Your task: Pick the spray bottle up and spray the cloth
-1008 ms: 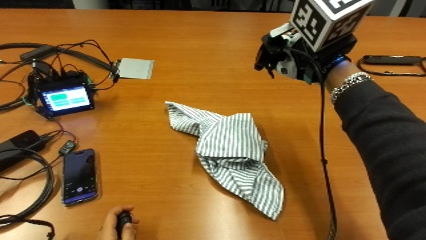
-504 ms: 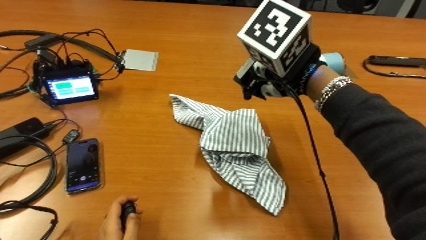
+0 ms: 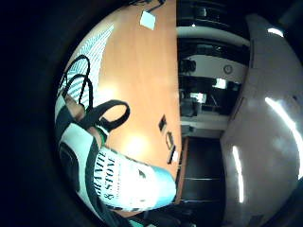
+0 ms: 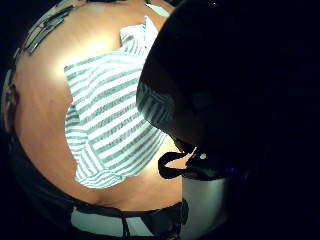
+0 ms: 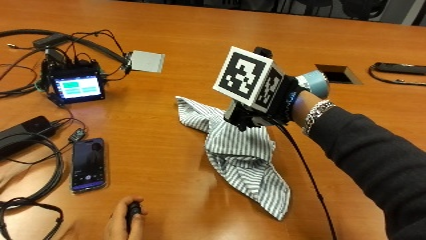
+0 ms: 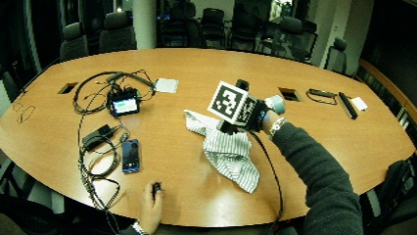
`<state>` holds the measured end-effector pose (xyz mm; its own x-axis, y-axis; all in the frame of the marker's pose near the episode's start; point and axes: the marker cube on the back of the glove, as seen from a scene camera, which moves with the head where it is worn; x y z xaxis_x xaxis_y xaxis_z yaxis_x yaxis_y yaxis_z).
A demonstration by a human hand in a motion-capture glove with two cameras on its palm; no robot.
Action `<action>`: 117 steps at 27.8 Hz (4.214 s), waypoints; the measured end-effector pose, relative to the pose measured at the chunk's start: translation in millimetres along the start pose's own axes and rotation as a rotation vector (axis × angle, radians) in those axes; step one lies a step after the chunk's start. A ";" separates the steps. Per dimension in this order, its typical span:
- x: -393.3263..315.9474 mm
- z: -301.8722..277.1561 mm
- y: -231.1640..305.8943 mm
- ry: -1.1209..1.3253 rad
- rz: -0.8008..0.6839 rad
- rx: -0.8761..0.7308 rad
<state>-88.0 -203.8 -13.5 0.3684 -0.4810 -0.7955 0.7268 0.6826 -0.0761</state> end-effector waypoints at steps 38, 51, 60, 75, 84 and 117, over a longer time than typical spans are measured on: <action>-19.6 -21.0 -87.3 -1.487 0.833 0.695; -76.8 24.2 -73.8 -1.571 0.914 0.644; -74.8 15.2 -58.5 -1.443 0.880 0.750; -60.2 -1.0 -62.9 -1.455 0.846 0.707; -68.6 26.3 -41.8 -1.509 0.806 0.313; -85.9 -98.3 143.4 -0.988 0.282 -0.213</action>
<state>-72.4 -10.6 -15.2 0.8876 -0.4592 0.0370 0.4594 0.8764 -0.1445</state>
